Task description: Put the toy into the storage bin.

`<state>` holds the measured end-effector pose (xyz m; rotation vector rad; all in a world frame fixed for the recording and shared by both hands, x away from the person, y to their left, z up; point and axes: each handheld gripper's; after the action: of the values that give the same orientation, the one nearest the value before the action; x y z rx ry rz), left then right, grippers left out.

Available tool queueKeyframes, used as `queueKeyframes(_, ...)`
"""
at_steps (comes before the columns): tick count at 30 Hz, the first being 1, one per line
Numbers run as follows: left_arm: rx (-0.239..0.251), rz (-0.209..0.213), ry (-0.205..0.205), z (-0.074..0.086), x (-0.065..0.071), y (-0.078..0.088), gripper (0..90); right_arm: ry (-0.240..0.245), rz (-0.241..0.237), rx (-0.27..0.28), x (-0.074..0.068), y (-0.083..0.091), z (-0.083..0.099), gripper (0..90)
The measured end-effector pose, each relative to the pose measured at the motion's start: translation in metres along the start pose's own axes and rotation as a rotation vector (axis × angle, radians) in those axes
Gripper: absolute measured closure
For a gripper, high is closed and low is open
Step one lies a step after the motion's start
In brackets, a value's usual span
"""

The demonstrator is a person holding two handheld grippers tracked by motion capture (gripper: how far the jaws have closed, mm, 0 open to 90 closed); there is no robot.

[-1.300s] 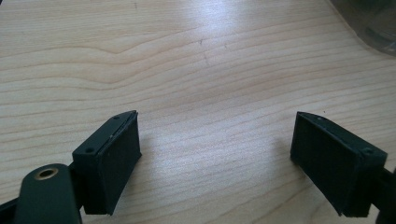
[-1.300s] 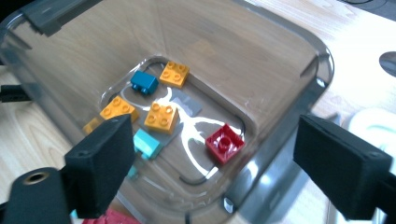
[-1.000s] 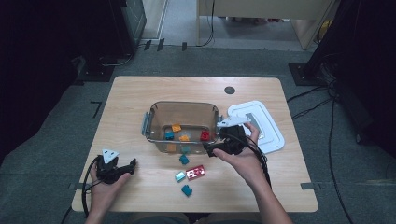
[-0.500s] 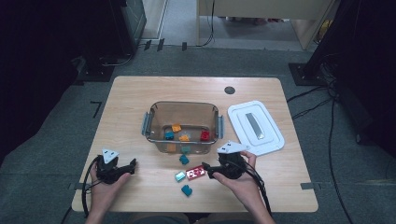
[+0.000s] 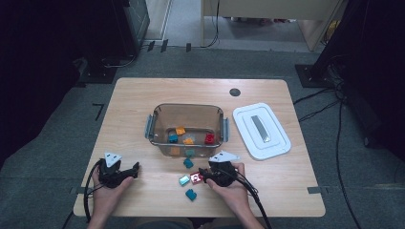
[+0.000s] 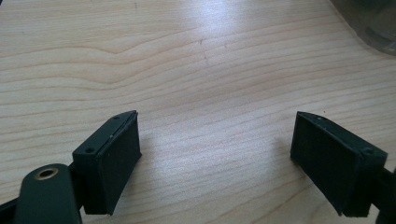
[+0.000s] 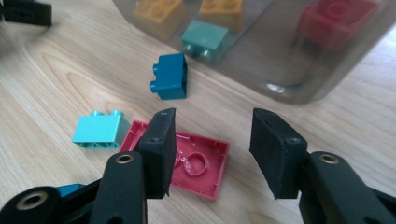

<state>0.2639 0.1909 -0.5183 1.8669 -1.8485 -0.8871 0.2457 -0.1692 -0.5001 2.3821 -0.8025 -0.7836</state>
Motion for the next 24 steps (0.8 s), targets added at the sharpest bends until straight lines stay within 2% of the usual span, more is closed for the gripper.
queueKeyframes(6, 0.0, 0.0, 0.0, 0.0, 0.0, 0.0, 15.7, 0.026, 0.027, -0.017, 0.001, -0.007, 0.003, 59.6)
queueKeyframes(12, 0.0, 0.0, 0.0, 0.0, 0.0, 0.0, 15.7, 0.051, 0.068, -0.023, 0.007, 0.0, 0.005, 59.8)
queueKeyframes(17, 0.0, 0.0, 0.0, 0.0, 0.0, 0.0, 15.7, 0.045, 0.101, -0.027, 0.021, 0.014, 0.009, 58.5)
queueKeyframes(20, 0.0, 0.0, 0.0, 0.0, 0.0, 0.0, 15.7, 0.017, 0.12, -0.031, 0.032, 0.027, 0.013, 57.7)
queueKeyframes(22, 0.0, 0.0, 0.0, 0.0, 0.0, 0.0, 15.7, -0.002, 0.111, -0.015, 0.04, 0.038, 0.016, 55.6)
queueKeyframes(24, 0.0, 0.0, 0.0, 0.0, 0.0, 0.0, 15.7, -0.009, 0.065, 0.014, 0.046, 0.049, 0.017, 51.3)
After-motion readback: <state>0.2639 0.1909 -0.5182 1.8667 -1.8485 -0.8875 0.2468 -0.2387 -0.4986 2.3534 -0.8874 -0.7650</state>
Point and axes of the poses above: each handheld gripper's, and its own axes: y roughly backward along the jaws, z roughly out of its underside, x roughly to its right, and after that the axes turned 15 degrees about -z, right-handed
